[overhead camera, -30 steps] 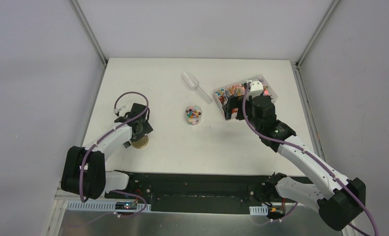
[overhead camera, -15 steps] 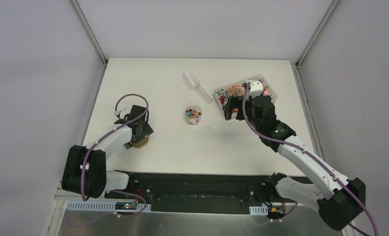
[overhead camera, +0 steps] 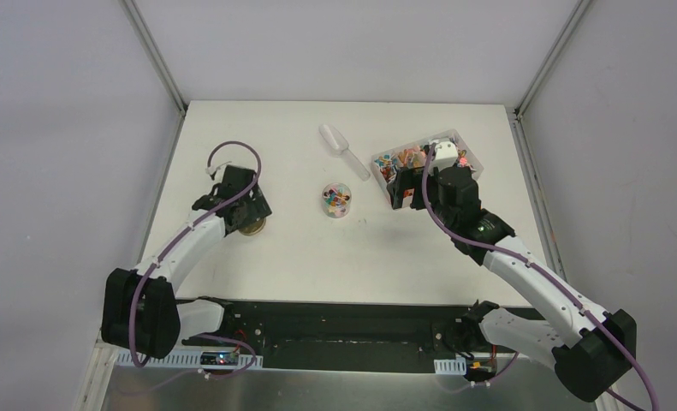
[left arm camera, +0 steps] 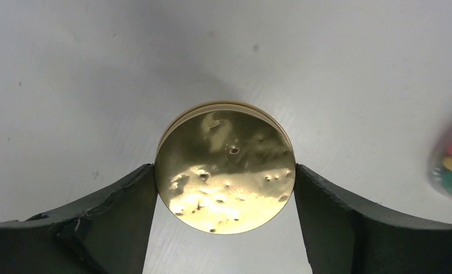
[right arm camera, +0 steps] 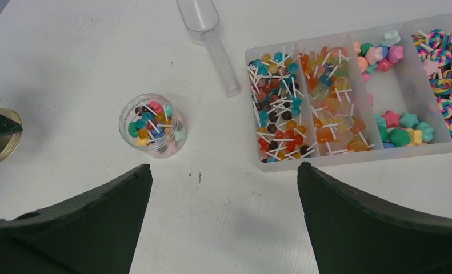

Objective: Pack the candies
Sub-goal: Pick up the bottle lid at the center of the board, then close the bottle lid on the packing bottle.

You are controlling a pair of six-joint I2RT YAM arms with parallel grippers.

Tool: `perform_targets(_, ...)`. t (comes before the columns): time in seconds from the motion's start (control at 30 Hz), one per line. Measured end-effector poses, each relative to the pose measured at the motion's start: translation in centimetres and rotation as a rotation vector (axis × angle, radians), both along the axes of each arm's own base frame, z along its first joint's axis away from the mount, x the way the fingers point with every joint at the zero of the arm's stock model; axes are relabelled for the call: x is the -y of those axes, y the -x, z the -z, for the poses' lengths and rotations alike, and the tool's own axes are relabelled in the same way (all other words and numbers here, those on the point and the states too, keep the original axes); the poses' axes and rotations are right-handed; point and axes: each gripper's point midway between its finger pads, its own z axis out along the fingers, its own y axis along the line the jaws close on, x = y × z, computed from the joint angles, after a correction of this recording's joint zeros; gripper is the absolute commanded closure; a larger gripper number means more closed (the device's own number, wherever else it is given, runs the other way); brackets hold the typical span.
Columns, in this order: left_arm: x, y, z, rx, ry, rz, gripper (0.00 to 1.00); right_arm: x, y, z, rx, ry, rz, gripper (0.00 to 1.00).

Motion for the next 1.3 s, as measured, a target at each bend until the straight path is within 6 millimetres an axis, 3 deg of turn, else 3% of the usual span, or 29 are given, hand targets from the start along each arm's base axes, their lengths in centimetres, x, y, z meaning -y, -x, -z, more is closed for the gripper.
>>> perform_targets(0.27,4.3,-4.0,-6.4,0.145,0.008,0.210,0.37,0.0,0.1,0.4,-0.011,-0.003,0.003,0.00)
perform_targets(0.47,9.0,-6.4,-8.4,0.165,-0.013,0.393,0.37,0.1,0.2,0.3,-0.009,-0.011,0.006,0.00)
perform_targets(0.77,17.0,-8.1,-8.4,0.154,-0.042,0.609,0.35,1.0,0.5,-1.8,0.049,-0.037,0.039,0.00)
perform_targets(0.93,20.5,-8.9,-7.1,0.129,-0.052,0.686,0.34,2.0,0.8,-3.2,0.092,-0.053,0.075,0.00)
perform_targets(1.13,22.9,-9.4,-5.2,0.089,-0.052,0.732,0.33,2.8,1.2,-3.5,0.113,-0.059,0.101,0.00)
perform_targets(1.3,23.6,-9.6,-4.3,0.073,-0.055,0.741,0.32,3.0,1.1,-3.5,0.115,-0.054,0.111,0.00)
